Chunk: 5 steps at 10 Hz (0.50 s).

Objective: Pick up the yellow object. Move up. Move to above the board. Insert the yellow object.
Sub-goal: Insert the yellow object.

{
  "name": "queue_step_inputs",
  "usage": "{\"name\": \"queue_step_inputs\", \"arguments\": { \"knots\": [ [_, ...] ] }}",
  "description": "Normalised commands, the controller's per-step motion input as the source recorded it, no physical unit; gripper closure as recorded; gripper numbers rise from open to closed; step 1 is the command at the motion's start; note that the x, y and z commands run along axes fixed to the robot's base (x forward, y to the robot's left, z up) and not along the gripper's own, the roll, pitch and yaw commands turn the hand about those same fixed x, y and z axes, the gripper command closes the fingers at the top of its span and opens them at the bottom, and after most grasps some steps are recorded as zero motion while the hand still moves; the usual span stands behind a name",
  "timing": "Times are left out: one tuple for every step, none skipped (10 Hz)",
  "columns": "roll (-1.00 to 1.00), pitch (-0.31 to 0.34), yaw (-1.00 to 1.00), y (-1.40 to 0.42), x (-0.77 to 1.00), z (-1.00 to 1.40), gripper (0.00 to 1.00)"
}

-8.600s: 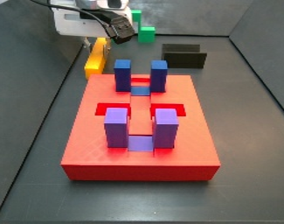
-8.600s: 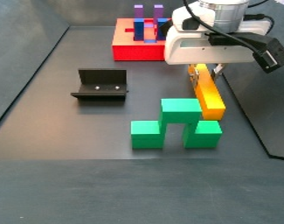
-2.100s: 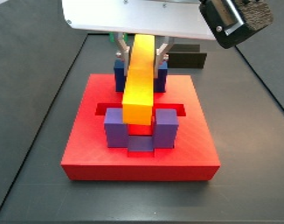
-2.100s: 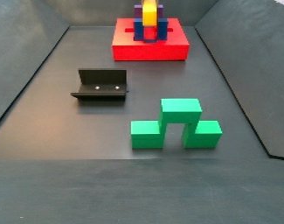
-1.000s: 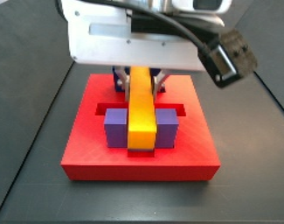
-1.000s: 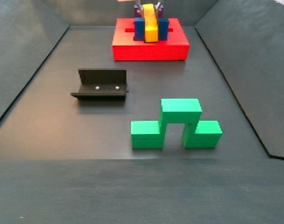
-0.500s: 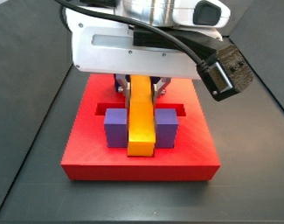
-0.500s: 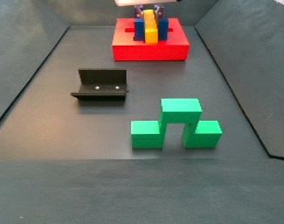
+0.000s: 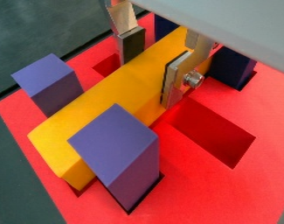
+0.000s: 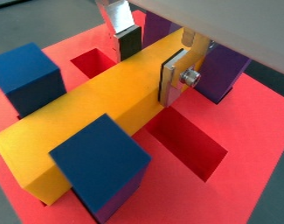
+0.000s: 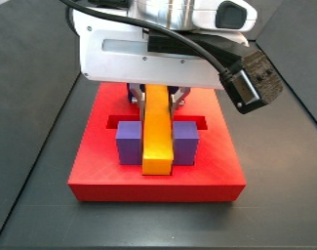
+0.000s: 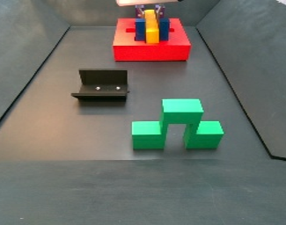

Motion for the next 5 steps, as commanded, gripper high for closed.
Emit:
{"name": "queue_step_inputs", "arguments": {
  "knots": [
    [0.07,0.097,-0.21,0.0,-0.19,-0.34,1.0],
    [0.06,0.097,-0.22,0.0,-0.12,-0.3,1.0],
    [0.0,0.041,-0.13,0.0,-0.12,-0.35,1.0],
    [0.0,0.046,-0.07,0.14,-0.04,-0.21,1.0],
    [0.0,0.004,-0.15,0.34,-0.19,-0.08,1.0]
  ]
}}
